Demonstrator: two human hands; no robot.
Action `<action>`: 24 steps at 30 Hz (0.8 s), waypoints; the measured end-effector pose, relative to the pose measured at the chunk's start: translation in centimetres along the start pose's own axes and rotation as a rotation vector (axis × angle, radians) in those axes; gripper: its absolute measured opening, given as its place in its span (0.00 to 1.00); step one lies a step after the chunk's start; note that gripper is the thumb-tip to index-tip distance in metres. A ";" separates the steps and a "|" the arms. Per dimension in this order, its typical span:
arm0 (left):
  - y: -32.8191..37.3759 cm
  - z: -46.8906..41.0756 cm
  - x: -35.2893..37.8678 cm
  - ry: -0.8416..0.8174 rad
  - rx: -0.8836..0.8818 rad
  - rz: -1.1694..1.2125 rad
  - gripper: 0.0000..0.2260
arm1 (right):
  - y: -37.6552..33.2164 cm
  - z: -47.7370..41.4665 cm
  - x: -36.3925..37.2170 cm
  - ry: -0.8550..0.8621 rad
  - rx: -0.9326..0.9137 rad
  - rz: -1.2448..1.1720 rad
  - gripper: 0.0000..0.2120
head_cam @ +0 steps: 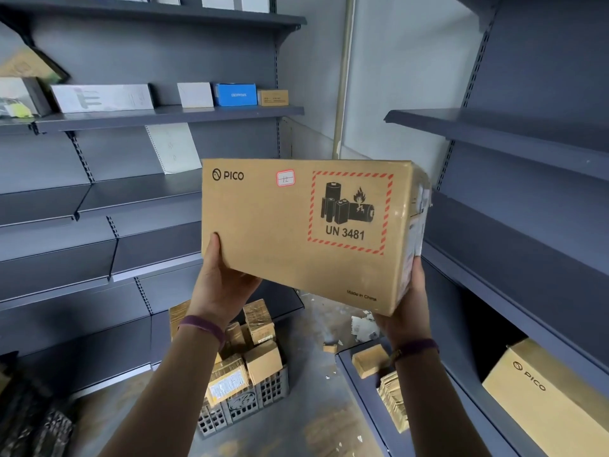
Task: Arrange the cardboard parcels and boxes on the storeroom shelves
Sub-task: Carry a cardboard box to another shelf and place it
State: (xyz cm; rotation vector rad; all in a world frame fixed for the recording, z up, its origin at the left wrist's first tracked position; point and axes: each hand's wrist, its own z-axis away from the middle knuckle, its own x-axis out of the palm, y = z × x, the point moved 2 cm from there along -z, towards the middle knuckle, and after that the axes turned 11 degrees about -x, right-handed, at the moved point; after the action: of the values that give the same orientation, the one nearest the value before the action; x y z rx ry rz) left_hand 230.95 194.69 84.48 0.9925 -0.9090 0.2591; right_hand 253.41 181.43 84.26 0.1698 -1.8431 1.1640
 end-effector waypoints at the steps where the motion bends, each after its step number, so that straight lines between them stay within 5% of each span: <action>1: -0.2 0.0 0.3 0.004 -0.014 0.007 0.22 | 0.2 0.1 0.0 0.017 -0.003 -0.011 0.25; 3: -0.8 -0.1 0.8 -0.007 -0.016 -0.030 0.19 | 0.5 0.2 0.2 0.030 -0.018 -0.031 0.24; 11: -3.7 0.3 3.3 0.013 0.064 -0.183 0.39 | 1.9 -0.1 -0.3 0.081 -0.012 0.014 0.29; 21: -3.9 2.0 6.0 -0.017 0.206 -0.618 0.43 | 1.4 -0.1 0.2 0.111 -0.179 -0.005 0.24; 24: -4.3 2.7 7.3 -0.128 0.226 -0.682 0.30 | 1.5 -0.1 0.6 0.129 -0.224 0.023 0.26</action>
State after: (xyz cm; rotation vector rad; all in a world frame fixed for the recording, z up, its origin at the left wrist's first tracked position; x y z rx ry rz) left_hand 236.41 188.70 88.02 1.4808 -0.6149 -0.2888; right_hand 252.31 182.52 83.71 -0.0523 -1.8487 0.9525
